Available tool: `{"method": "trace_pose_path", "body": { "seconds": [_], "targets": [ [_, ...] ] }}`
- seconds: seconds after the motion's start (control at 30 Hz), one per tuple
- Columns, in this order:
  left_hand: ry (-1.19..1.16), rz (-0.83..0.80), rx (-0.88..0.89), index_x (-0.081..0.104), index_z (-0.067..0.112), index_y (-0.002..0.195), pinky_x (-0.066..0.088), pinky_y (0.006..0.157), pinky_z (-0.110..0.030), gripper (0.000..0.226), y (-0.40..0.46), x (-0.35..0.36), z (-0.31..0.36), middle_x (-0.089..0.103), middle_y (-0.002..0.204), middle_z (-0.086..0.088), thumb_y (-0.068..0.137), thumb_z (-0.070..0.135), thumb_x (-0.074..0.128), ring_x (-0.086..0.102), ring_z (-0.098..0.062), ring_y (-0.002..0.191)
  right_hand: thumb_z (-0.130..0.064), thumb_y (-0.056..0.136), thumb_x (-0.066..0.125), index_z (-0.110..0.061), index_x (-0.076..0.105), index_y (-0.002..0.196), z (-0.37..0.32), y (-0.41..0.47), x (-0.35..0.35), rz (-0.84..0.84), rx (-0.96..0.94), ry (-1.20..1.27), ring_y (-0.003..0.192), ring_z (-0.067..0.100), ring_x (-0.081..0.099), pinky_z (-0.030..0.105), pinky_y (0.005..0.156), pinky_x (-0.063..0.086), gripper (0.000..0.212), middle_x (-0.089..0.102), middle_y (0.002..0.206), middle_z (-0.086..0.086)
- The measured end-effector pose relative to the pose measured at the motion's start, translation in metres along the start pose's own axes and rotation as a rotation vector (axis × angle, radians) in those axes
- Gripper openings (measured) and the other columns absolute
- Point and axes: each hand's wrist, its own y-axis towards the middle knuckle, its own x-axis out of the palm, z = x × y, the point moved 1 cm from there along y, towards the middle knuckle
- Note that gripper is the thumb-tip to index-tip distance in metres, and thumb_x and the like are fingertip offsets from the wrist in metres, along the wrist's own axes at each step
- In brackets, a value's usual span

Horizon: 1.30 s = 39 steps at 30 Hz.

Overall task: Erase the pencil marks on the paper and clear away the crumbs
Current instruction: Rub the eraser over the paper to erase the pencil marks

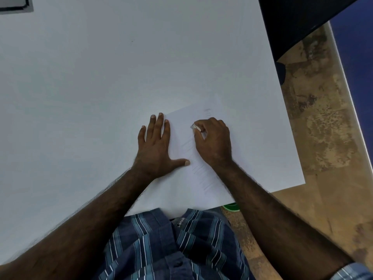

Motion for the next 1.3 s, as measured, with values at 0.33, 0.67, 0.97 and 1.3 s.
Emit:
{"method": "trace_pose_path", "body": {
  "seconds": [0.33,0.67,0.97,1.3],
  "targets": [
    [0.036,-0.041,0.08,0.007,0.01,0.166,-0.005,0.129,-0.05,0.129,0.008,-0.007,-0.004,-0.009,0.173,-0.01,0.076,0.084,0.063,-0.012,-0.026,0.16,-0.029,0.099,0.064,-0.022,0.075,0.107,-0.004,0.022,0.007,0.036,0.066,0.033,0.096,0.023,0.066,0.048,0.086,0.054,0.016,0.074,0.105,-0.005],
    [0.028,-0.104,0.031,-0.015,0.009,0.163,-0.011,0.127,-0.053,0.16,0.008,0.0,-0.006,-0.026,0.17,-0.007,0.052,0.105,0.049,-0.025,-0.023,0.157,-0.024,0.096,0.064,-0.02,0.079,0.107,-0.03,-0.019,0.007,-0.197,-0.29,-0.13,0.091,0.027,0.062,0.046,0.079,0.048,0.019,0.074,0.1,0.0],
    [0.025,-0.17,-0.029,-0.029,0.014,0.158,-0.016,0.125,-0.055,0.165,0.013,-0.002,0.001,-0.037,0.165,-0.004,0.051,0.098,0.065,-0.034,-0.023,0.153,-0.024,0.096,0.058,-0.022,0.076,0.101,-0.02,-0.011,-0.002,-0.068,-0.072,-0.152,0.089,0.027,0.059,0.043,0.077,0.044,0.019,0.071,0.092,-0.001],
    [0.052,-0.22,-0.061,-0.035,0.014,0.155,-0.019,0.123,-0.057,0.167,0.015,-0.004,0.004,-0.044,0.161,-0.005,0.051,0.097,0.066,-0.039,-0.023,0.15,-0.024,0.095,0.061,-0.023,0.075,0.099,-0.011,-0.002,-0.006,-0.026,0.001,-0.226,0.088,0.026,0.058,0.041,0.074,0.041,0.014,0.07,0.089,-0.004]
  ]
}}
